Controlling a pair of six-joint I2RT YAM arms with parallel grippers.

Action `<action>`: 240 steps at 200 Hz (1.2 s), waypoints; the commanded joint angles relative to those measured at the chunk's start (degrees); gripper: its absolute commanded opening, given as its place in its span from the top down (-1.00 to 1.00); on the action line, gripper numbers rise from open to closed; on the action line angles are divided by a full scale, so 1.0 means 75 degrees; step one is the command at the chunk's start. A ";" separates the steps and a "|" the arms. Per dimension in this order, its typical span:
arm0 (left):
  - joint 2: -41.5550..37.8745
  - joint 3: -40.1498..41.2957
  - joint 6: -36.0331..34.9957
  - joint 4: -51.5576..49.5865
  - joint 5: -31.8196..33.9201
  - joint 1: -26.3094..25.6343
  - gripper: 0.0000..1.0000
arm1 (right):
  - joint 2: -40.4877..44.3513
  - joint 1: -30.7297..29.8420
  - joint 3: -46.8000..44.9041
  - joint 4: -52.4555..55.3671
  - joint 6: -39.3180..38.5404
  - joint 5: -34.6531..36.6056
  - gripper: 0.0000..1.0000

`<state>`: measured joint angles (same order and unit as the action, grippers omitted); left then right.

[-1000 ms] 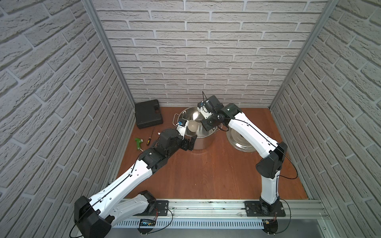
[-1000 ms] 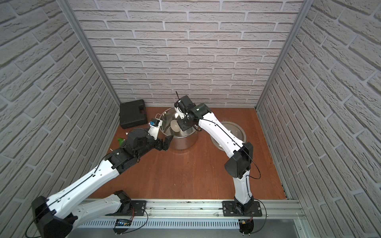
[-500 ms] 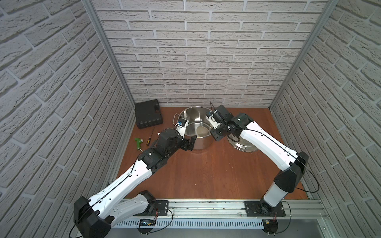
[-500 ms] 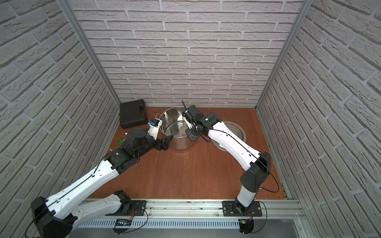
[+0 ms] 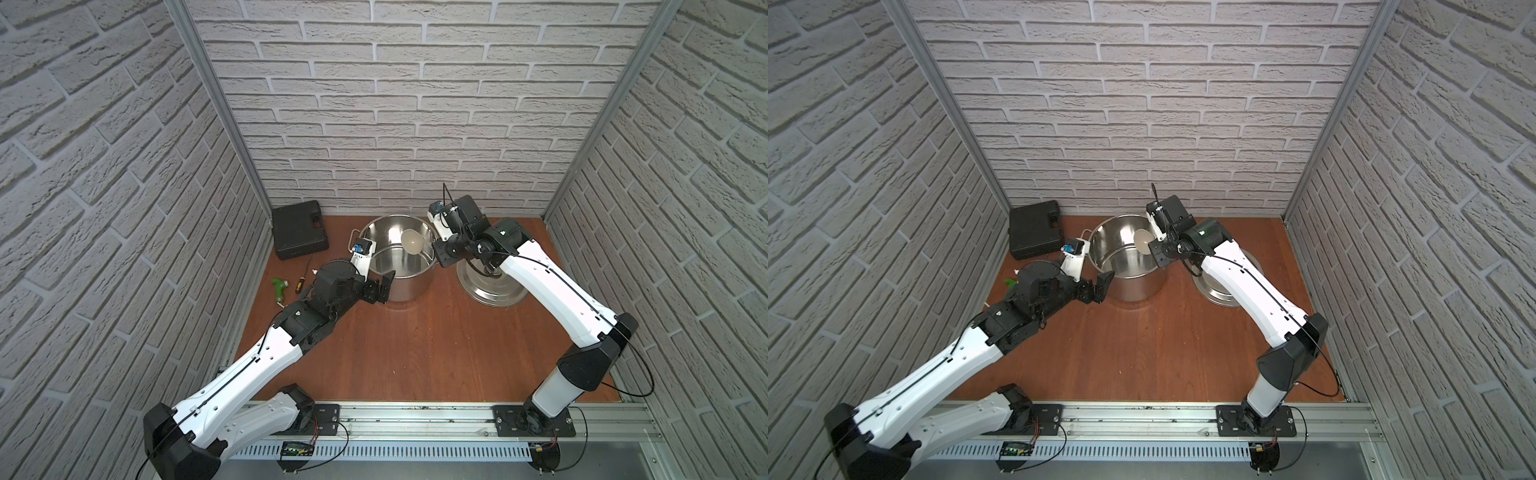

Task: Stir the soup with a spoon
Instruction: Stir the soup in the pan with a stick, then place the spoon at the center of the board.

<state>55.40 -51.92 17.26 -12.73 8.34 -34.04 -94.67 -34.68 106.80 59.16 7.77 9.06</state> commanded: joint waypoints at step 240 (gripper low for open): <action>-0.1787 0.0303 0.1172 -0.0232 0.0930 -0.0083 -0.97 | 0.0779 -0.0571 -0.8313 -0.9754 0.4945 -0.6453 0.92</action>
<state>43.03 -51.99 25.26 -18.87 15.81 -34.26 -85.25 -39.22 45.67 -3.81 42.26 -36.10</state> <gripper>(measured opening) 0.984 0.097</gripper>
